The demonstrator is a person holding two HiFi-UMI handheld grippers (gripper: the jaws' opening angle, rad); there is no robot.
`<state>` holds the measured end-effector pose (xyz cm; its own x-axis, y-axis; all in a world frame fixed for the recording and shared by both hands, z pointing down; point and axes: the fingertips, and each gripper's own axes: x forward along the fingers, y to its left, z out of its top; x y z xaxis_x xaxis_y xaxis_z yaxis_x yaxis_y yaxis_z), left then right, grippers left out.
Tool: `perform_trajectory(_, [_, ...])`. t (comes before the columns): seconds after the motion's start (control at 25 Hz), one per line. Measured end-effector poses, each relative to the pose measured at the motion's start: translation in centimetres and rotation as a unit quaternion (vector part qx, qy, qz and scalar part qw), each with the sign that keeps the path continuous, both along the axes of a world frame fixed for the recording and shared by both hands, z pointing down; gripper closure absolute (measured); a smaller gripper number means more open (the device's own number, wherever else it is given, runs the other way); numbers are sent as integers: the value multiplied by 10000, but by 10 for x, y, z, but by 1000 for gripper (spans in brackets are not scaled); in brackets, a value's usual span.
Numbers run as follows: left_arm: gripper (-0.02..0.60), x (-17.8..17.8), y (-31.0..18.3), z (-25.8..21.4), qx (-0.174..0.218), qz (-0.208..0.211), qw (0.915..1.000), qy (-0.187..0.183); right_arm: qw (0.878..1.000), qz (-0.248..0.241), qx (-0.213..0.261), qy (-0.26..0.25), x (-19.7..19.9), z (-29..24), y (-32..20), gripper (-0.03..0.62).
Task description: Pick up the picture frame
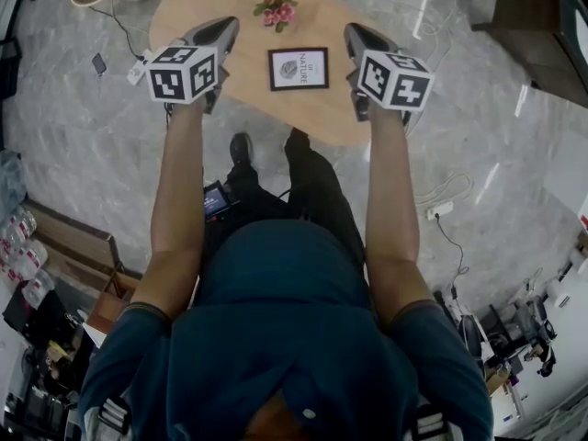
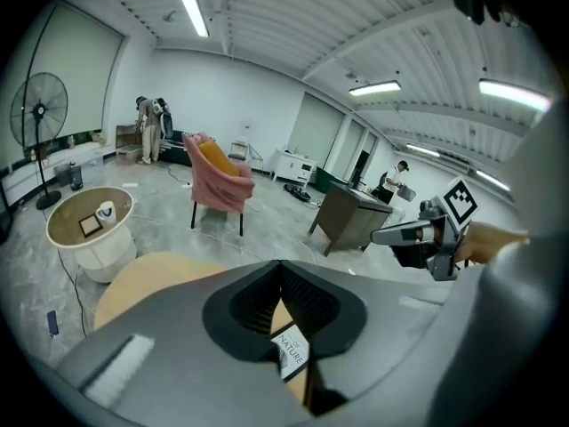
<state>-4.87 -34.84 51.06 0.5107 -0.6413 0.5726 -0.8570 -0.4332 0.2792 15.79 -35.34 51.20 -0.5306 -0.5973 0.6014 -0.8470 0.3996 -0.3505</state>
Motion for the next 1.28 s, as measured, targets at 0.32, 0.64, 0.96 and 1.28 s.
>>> perform_trajectory(0.32, [581, 1, 12, 97, -866, -142, 9961, -1, 9970, -111, -735, 219, 5, 97, 9, 579])
perform_trajectory(0.64, [581, 2, 32, 193, -1752, -329, 9840, 29, 9894, -151, -1415, 297, 9, 183, 22, 574])
perform_trajectory(0.96, [552, 8, 54, 277, -2532, -513, 9659, 168, 9743, -276, -2217, 287, 11, 265, 42, 545])
perform_trajectory(1.28, [493, 23, 68, 334, -3035, -553, 9508, 281, 9585, -466, -2795, 308, 7, 322, 56, 505])
